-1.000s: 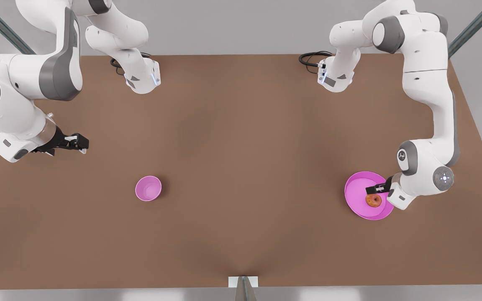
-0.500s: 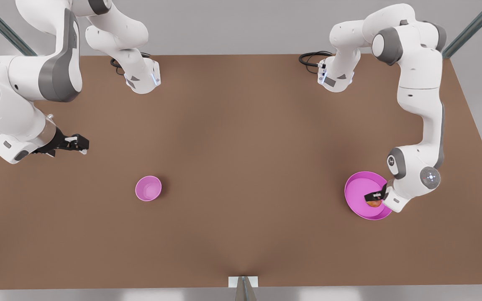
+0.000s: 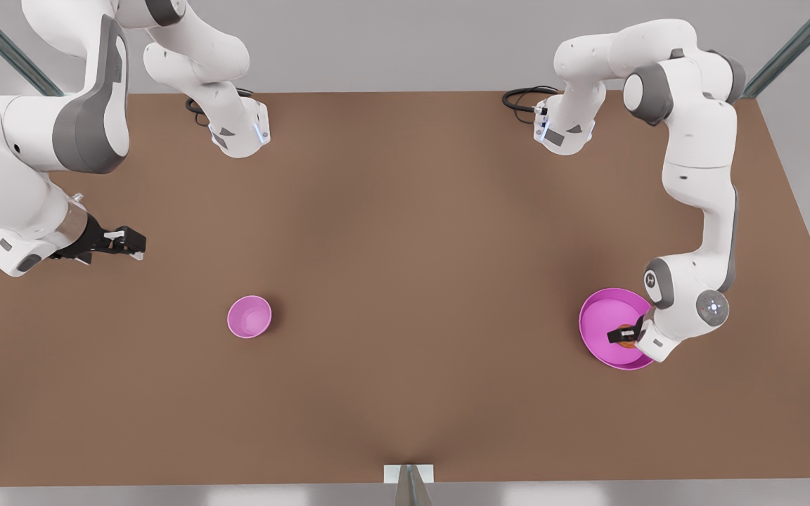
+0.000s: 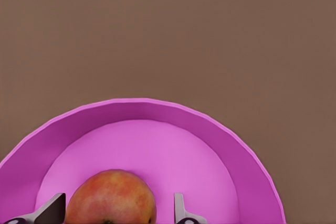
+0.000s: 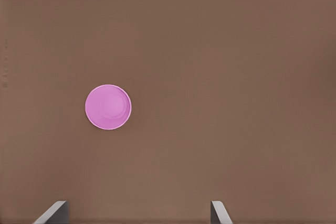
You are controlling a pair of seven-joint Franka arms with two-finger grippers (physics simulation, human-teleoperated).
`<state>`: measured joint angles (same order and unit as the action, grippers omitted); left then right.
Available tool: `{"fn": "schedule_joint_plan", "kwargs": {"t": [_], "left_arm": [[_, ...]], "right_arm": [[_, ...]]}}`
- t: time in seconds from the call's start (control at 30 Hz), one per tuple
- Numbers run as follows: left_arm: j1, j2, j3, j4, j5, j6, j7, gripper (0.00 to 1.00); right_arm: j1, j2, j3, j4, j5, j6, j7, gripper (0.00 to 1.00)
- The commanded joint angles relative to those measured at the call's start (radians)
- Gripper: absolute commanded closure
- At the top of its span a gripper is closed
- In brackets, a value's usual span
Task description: Use the left arm to pick up the apple from the plate, transfer it to the gripper of the right arm, and then use the right arm to place it into the bowl
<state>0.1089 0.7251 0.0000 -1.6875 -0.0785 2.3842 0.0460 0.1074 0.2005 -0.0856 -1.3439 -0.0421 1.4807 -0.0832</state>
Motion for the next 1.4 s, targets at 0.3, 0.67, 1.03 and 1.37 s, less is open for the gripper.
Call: {"fn": "schedule_joint_plan", "kwargs": {"t": [0.3, 0.67, 1.03, 1.37], "left_arm": [[0.003, 0.001, 0.000, -0.015, 0.002, 0.003, 0.026, 0.05], [0.003, 0.001, 0.000, -0.015, 0.002, 0.003, 0.028, 0.27], [-0.008, -0.049, 0.000, -0.014, 0.002, -0.016, 0.026, 0.30], [-0.044, -0.211, -0.293, 0.028, -0.087, -0.102, -0.166, 0.30]], "right_arm": [[-0.003, 0.002, 0.000, 0.000, 0.004, 0.000, -0.017, 0.00], [-0.003, 0.002, 0.000, 0.002, 0.004, 0.000, -0.018, 0.00], [-0.003, 0.003, 0.000, 0.000, 0.004, 0.000, -0.018, 0.00], [-0.009, 0.005, 0.000, 0.002, 0.005, 0.000, -0.023, 0.00]]}}
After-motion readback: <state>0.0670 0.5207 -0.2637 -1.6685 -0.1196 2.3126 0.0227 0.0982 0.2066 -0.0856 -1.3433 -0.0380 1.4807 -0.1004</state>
